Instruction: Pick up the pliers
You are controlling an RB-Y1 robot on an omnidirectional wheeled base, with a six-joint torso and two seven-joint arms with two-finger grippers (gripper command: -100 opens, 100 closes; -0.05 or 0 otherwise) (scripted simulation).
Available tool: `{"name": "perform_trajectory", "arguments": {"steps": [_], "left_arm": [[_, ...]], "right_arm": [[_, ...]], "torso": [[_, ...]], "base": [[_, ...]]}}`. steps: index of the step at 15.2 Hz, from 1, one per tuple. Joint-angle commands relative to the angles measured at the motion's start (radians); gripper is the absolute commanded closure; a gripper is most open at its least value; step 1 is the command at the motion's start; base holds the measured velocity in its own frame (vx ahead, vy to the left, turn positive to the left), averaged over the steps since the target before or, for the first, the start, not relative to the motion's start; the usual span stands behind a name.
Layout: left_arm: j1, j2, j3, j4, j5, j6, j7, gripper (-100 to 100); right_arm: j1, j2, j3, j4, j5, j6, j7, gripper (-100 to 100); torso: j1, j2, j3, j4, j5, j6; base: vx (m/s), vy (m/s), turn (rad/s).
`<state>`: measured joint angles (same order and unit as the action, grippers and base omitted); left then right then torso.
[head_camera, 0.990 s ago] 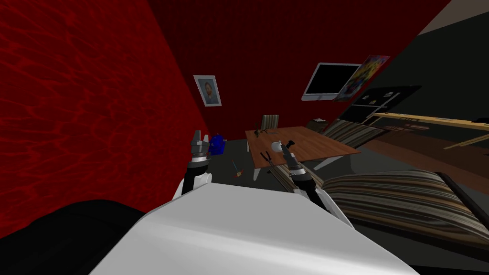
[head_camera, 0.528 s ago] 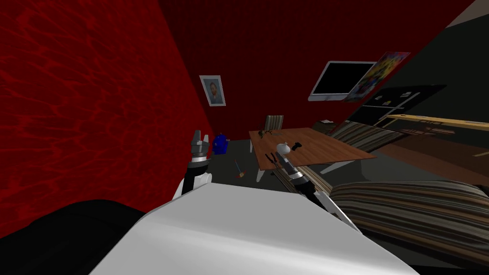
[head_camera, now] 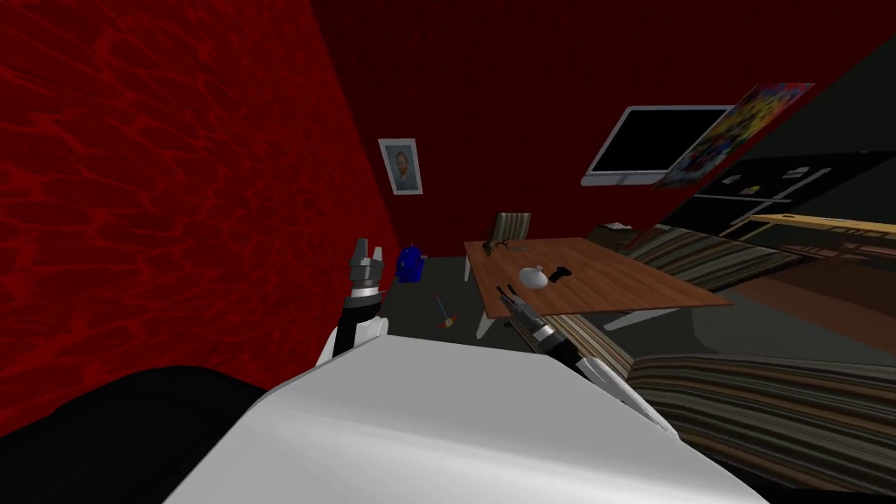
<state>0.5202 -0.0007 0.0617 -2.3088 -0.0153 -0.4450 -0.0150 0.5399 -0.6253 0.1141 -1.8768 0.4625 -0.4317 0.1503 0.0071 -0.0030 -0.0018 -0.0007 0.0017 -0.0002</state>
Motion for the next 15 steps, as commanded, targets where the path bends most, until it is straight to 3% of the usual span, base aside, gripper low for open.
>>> {"name": "perform_trajectory", "arguments": {"steps": [1,2,3,4,5,6,15], "left_arm": [[0.0,0.0,0.0,0.0,0.0,0.0,0.0,0],[0.0,0.0,0.0,0.0,0.0,0.0,0.0,0],[0.0,0.0,0.0,0.0,0.0,0.0,0.0,0],[0.0,0.0,0.0,0.0,0.0,0.0,0.0,0],[0.0,0.0,0.0,0.0,0.0,0.0,0.0,0],[0.0,0.0,0.0,0.0,0.0,0.0,0.0,0],[0.0,0.0,0.0,0.0,0.0,0.0,0.0,0]], "right_arm": [[0.004,-0.049,0.018,0.046,0.045,0.015,0.006,-100],[0.004,-0.049,0.018,0.046,0.045,0.015,0.006,-100],[0.008,-0.081,0.031,0.079,0.079,0.024,0.011,-100],[0.008,-0.083,0.031,0.079,0.079,0.024,0.011,-100],[0.013,-0.108,0.044,0.112,0.112,0.033,0.017,-100],[0.013,-0.115,0.044,0.112,0.112,0.033,0.017,-100],[0.035,-0.267,0.107,0.273,0.274,0.077,0.044,-100]], "torso": [[0.0,0.0,0.0,0.0,0.0,0.0],[0.0,-0.001,0.0,0.0,0.0,0.0],[-0.001,-0.001,-0.001,0.0,0.0,0.0],[-0.001,-0.001,-0.001,0.0,0.0,0.0],[-0.002,-0.001,0.0,0.0,0.0,0.0],[-0.001,-0.001,-0.001,0.0,0.0,0.0],[-0.003,-0.002,-0.001,0.0,-0.001,0.0]], "base": [[0.067,0.083,0.116],[0.066,0.075,0.089],[0.066,0.079,0.108],[0.057,0.073,0.084],[0.067,0.079,0.097],[0.062,0.073,0.081],[0.077,0.061,0.095]]}}
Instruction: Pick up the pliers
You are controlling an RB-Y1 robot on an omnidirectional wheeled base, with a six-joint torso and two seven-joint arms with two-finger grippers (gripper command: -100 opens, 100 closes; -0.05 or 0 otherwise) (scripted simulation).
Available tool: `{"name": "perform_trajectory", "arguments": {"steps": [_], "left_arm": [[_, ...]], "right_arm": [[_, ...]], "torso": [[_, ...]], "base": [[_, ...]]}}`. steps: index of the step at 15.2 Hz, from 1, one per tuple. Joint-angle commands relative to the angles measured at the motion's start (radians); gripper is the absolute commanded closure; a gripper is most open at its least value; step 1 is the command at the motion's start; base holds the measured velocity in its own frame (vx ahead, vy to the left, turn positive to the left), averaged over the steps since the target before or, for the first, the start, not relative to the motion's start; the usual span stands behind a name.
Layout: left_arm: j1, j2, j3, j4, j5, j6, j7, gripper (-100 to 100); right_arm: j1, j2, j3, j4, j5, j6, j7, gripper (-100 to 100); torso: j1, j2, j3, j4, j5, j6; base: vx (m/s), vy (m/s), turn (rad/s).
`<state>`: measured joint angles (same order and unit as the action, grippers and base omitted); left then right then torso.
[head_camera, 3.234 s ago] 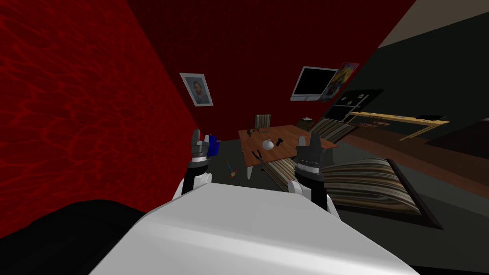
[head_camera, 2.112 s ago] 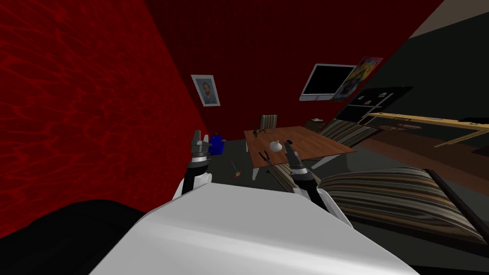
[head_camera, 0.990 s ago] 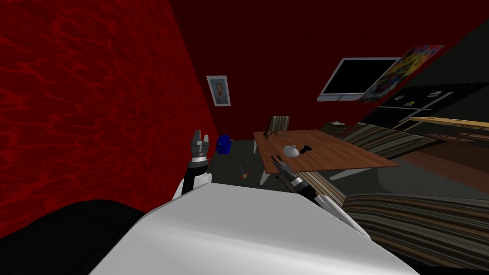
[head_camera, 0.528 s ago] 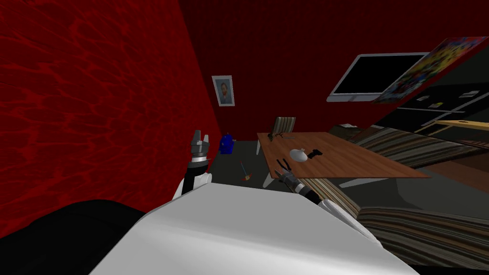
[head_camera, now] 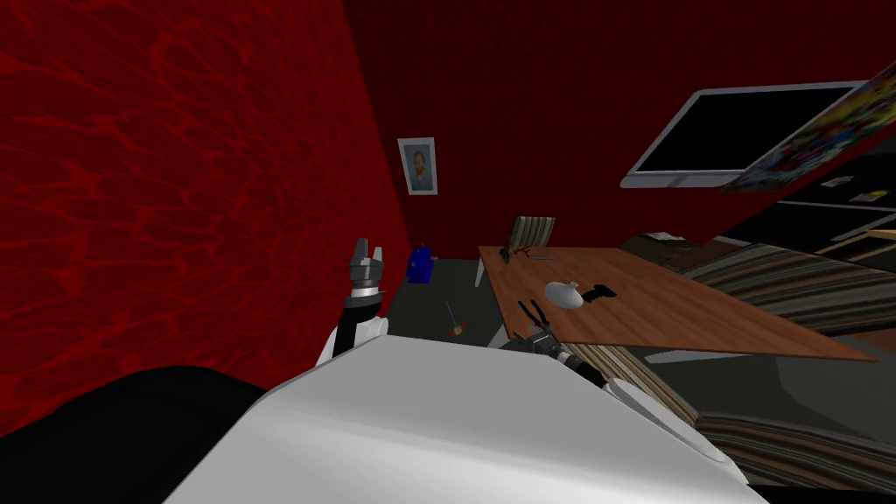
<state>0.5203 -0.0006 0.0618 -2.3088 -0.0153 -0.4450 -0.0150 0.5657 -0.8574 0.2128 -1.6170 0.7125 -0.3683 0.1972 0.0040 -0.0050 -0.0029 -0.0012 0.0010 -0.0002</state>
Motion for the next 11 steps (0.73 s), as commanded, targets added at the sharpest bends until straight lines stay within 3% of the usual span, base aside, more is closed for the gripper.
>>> {"name": "perform_trajectory", "arguments": {"steps": [1,3,6,11], "left_arm": [[0.0,0.0,0.0,0.0,0.0,0.0,0.0,0],[0.0,0.0,0.0,0.0,0.0,0.0,0.0,0],[0.0,0.0,0.0,0.0,0.0,0.0,0.0,0],[0.0,0.0,0.0,0.0,0.0,0.0,0.0,0]], "right_arm": [[0.009,-0.034,0.009,0.013,0.024,0.014,-0.003,-100],[0.017,-0.088,0.032,0.069,0.079,0.03,0.007,-100],[0.021,-0.113,0.044,0.101,0.113,0.037,0.012,-100],[0.034,-0.199,0.083,0.201,0.213,0.064,0.029,-100]], "torso": [[0.0,0.0,0.0,0.0,0.0,0.0],[-0.001,0.0,0.0,0.0,0.0,0.0],[-0.002,-0.003,-0.002,-0.001,0.0,0.0],[-0.002,-0.003,-0.001,-0.001,0.0,0.0]], "base": [[0.081,0.038,0.076],[0.111,0.035,0.121],[0.117,0.022,0.09],[0.118,0.015,0.096]]}}
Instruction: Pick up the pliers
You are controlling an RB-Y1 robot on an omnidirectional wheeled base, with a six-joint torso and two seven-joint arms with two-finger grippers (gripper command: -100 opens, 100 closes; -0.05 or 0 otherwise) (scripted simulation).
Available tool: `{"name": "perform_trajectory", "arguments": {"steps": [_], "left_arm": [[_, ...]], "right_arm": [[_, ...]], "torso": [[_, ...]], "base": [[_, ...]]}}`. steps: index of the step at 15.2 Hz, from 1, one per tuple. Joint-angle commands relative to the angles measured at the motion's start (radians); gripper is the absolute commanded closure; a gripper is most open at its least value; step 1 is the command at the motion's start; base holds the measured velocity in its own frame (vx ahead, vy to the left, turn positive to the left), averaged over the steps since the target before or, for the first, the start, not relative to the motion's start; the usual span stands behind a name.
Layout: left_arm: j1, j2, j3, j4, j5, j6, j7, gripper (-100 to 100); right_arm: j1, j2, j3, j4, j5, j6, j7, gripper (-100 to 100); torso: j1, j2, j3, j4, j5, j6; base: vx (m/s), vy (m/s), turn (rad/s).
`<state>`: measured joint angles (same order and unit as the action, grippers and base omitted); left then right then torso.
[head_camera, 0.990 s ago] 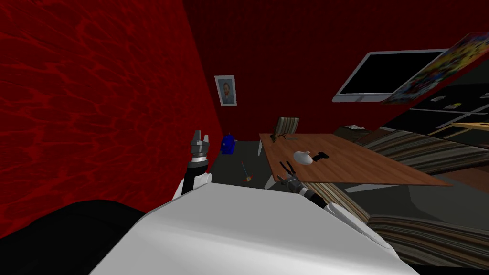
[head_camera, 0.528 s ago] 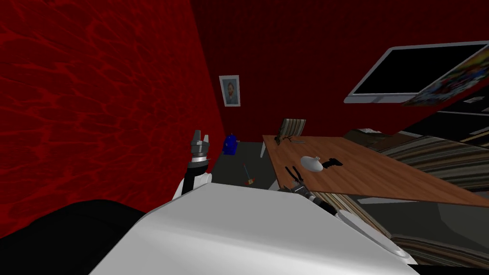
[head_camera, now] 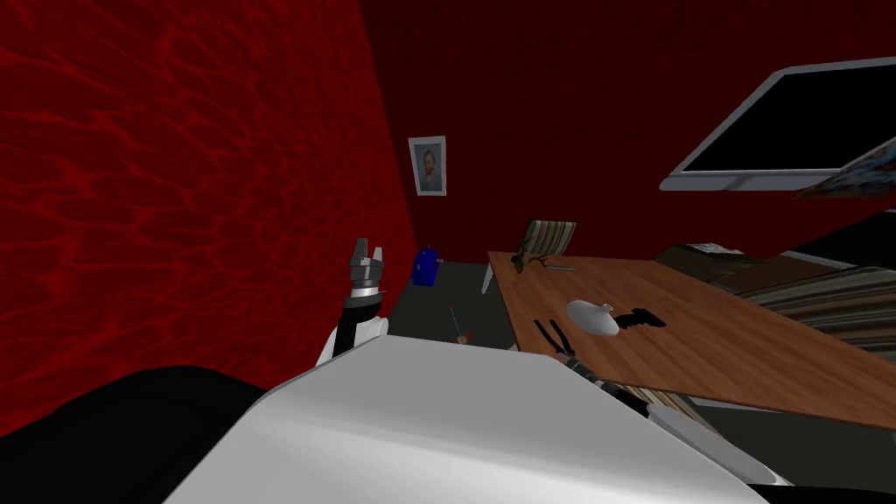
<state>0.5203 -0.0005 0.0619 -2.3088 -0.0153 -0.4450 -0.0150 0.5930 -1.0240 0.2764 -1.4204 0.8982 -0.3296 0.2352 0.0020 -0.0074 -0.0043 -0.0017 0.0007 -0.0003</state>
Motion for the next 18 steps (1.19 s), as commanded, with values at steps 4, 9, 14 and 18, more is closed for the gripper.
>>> {"name": "perform_trajectory", "arguments": {"steps": [4,9,14,18], "left_arm": [[0.0,0.0,0.0,0.0,0.0,0.0,0.0,0],[0.0,0.0,0.0,0.0,0.0,0.0,0.0,0],[0.0,0.0,0.0,0.0,0.0,0.0,0.0,0],[0.0,0.0,0.0,0.0,0.0,0.0,0.0,0]], "right_arm": [[0.013,-0.067,0.035,0.044,0.068,0.037,-0.002,-100],[0.022,-0.123,0.062,0.112,0.137,0.055,0.009,-100],[-0.012,-0.049,0.077,0.149,0.128,0.071,0.036,-100],[-0.007,-0.063,0.076,0.137,0.129,0.071,0.027,100]], "torso": [[-0.001,0.002,0.001,0.001,0.0,0.0],[-0.002,0.001,0.0,0.0,0.0,0.0],[-0.003,0.008,0.004,0.002,-0.001,0.0],[-0.001,0.009,0.005,0.002,-0.001,0.001]], "base": [[0.089,-0.003,0.073],[0.11,-0.014,0.067],[0.014,-0.029,0.071],[-0.001,-0.012,0.008]]}}
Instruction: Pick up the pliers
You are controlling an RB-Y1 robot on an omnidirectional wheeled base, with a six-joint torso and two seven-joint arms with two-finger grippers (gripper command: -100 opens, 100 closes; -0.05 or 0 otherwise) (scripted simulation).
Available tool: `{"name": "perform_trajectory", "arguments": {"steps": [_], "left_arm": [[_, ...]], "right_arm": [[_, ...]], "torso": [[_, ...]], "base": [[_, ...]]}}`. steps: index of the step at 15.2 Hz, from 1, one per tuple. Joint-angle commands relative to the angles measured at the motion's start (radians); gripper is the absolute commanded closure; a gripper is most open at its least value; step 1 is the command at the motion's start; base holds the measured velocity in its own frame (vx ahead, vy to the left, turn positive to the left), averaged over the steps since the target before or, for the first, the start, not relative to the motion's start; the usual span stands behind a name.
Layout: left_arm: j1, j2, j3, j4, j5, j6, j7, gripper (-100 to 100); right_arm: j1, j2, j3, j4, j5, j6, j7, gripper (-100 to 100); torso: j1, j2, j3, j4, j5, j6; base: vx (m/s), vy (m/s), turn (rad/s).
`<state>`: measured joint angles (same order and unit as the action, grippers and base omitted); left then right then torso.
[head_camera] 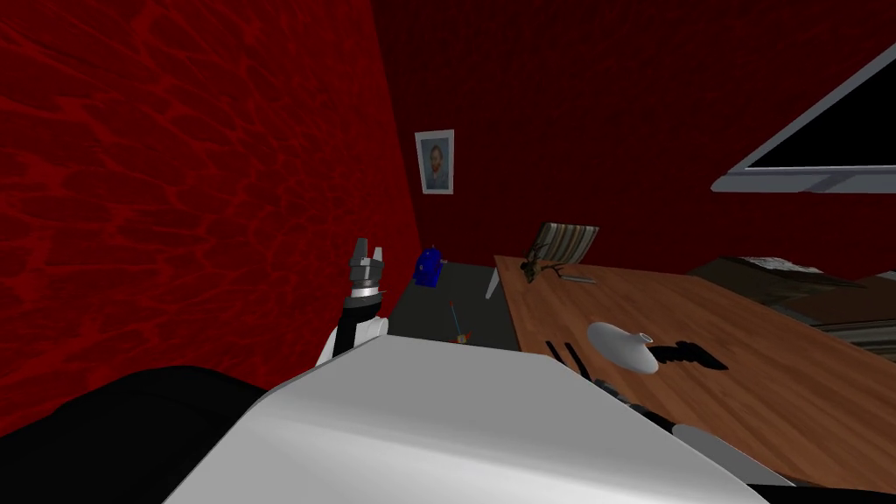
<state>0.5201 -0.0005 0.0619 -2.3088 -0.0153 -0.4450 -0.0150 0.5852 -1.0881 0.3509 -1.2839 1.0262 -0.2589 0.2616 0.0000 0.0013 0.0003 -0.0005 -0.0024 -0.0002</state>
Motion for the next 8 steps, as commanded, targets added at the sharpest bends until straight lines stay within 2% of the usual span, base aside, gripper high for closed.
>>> {"name": "perform_trajectory", "arguments": {"steps": [1,2,4,5,6,8], "left_arm": [[0.0,0.0,0.0,0.0,0.0,0.0,0.0,0],[0.0,0.0,0.0,0.0,0.0,0.0,0.0,0],[0.0,0.0,0.0,0.0,0.0,0.0,0.0,0],[0.0,0.0,0.0,0.0,0.0,0.0,0.0,0],[0.0,0.0,0.0,0.0,0.0,0.0,0.0,0],[0.0,0.0,0.0,0.0,0.0,0.0,0.0,0]], "right_arm": [[0.0,0.0,0.0,0.0,0.0,0.0,0.0,100],[0.0,0.001,0.0,-0.001,0.0,-0.001,-0.001,100],[0.02,-0.043,-0.015,-0.026,-0.003,-0.022,-0.015,100],[0.01,-0.022,-0.009,-0.011,-0.002,-0.014,-0.005,100],[0.022,-0.028,-0.006,0.003,-0.021,-0.015,-0.025,-100],[0.028,-0.031,-0.003,0.01,-0.028,-0.015,-0.033,-100]], "torso": [[0.0,0.0,0.0,0.0,0.0,0.0],[-0.002,-0.001,-0.001,0.0,-0.001,-0.001],[-0.003,-0.002,-0.001,0.0,-0.001,0.0],[-0.001,-0.002,-0.001,0.0,-0.001,0.0],[-0.002,-0.002,-0.001,-0.001,-0.001,-0.001],[-0.003,-0.01,-0.005,-0.002,-0.001,-0.001]], "base": [[-0.002,0.0,-0.011],[0.0,0.0,0.0],[-0.005,0.035,-0.117],[-0.002,0.032,-0.056],[0.086,0.011,0.017],[0.151,0.026,0.022]]}}
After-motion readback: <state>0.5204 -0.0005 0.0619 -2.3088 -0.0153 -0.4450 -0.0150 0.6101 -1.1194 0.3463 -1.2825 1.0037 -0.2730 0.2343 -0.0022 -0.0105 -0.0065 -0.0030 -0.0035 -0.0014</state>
